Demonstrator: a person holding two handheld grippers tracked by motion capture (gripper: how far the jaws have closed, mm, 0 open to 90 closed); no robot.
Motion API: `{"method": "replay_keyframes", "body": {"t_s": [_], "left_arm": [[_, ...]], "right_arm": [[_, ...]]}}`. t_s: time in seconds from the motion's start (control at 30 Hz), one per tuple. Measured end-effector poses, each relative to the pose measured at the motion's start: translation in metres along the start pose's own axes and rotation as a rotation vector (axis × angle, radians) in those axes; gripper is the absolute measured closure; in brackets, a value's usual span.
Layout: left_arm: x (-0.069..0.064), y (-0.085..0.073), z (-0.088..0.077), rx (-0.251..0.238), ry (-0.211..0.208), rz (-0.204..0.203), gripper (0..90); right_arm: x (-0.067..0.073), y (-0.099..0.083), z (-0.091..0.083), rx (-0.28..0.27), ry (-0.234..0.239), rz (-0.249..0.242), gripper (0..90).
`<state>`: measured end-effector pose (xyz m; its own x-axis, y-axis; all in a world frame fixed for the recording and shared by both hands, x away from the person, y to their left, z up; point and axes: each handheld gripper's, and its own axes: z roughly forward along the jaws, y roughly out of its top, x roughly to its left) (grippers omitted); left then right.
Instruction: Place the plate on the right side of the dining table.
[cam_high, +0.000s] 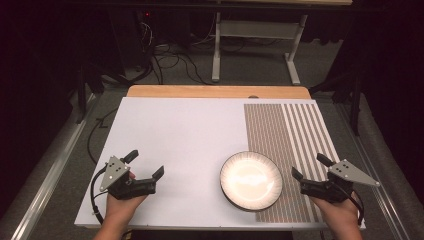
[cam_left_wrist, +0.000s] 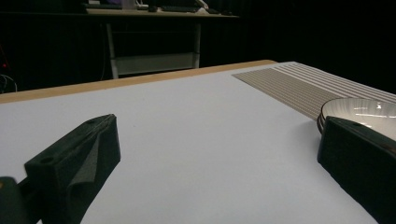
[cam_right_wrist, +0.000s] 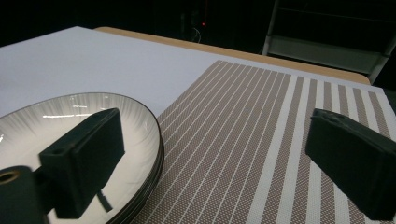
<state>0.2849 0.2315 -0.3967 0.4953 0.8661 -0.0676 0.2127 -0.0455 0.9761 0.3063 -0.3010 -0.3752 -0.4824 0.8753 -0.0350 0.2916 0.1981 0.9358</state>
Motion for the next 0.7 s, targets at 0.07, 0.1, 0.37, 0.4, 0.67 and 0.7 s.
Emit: {"method": "replay_keyframes", "body": {"t_s": [0.07,0.1,0.37,0.4,0.67,0.7], "left_arm": [[0.000,-0.001,0.000,0.005,-0.002,-0.001,0.0],[-0.002,-0.001,0.000,0.010,-0.004,0.004,0.0],[-0.001,-0.003,-0.001,0.031,-0.001,-0.006,0.0],[-0.001,-0.003,-0.001,0.030,-0.004,-0.008,0.0],[-0.003,0.000,-0.001,0.042,-0.006,0.015,1.1],[-0.004,-0.001,0.000,0.043,-0.016,0.020,1.9]], "right_arm": [[0.001,0.000,0.001,0.016,-0.001,-0.008,15.6],[0.001,0.001,0.002,0.023,0.003,-0.005,17.8],[0.009,0.002,0.006,0.070,0.060,-0.041,48.1],[0.010,0.001,0.006,0.079,0.069,-0.041,51.7],[0.011,-0.002,0.007,0.119,0.116,-0.059,69.1],[0.011,-0.003,0.007,0.134,0.115,-0.059,74.2]]}}
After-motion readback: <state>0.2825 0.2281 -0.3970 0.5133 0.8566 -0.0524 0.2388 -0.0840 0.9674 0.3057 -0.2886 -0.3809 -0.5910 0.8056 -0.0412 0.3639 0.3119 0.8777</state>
